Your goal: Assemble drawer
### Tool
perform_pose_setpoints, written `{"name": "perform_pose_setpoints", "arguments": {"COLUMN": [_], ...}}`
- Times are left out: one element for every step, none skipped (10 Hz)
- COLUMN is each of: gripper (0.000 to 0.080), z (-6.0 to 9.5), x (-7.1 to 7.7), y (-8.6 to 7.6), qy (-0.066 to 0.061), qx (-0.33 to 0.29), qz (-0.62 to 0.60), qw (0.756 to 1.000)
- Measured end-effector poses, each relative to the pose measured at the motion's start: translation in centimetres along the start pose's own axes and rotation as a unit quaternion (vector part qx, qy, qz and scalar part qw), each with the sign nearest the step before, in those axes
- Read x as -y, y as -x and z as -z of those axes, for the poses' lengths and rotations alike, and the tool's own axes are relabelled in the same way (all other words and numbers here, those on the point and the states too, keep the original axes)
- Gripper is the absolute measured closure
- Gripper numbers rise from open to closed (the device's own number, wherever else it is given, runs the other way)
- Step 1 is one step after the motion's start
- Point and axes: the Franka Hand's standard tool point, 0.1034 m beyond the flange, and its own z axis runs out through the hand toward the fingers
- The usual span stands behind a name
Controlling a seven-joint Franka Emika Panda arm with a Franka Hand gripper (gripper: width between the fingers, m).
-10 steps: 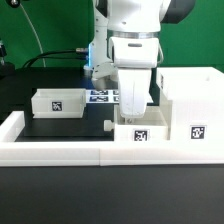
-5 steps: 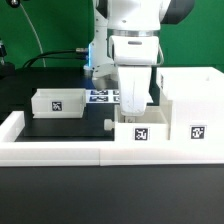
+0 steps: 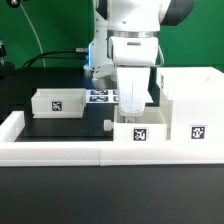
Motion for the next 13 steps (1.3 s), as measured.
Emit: {"name": "perform_pose_setpoints", "arguments": {"gripper": [0.0758, 0.0758, 0.0758, 0.0758, 0.0758, 0.0758, 0.0758, 0.0758, 0.0758, 0.0758, 0.0758, 0.0758, 0.0758], "z": [-0.03, -0.05, -0.04, -0.04, -0.05, -0.06, -0.06, -0.08, -0.14, -0.13, -0.06, 0.06, 0.20], "x": [0.02, 0.01, -0.01, -0.02, 0.00, 0.00, 0.00, 0.03, 0.16, 0.16, 0.08, -0.13, -0.39], "y": [0.00, 0.01, 0.01, 0.02, 0.07, 0.10, 0.13, 0.15, 0.15, 0.03, 0.03, 0.01, 0.00], "qy": [0.000, 0.000, 0.001, 0.001, 0.001, 0.000, 0.000, 0.000, -0.001, -0.002, -0.001, 0.001, 0.003], "qx": [0.000, 0.000, 0.000, 0.000, 0.000, 0.000, 0.000, 0.001, 0.003, 0.005, 0.006, 0.009, 0.009], "qz": [0.000, 0.001, 0.001, 0.002, 0.000, 0.000, 0.000, 0.004, 0.028, 0.040, 0.043, 0.049, 0.050], "qw": [1.000, 1.000, 1.000, 1.000, 1.000, 1.000, 1.000, 1.000, 1.000, 0.999, 0.999, 0.999, 0.999]}}
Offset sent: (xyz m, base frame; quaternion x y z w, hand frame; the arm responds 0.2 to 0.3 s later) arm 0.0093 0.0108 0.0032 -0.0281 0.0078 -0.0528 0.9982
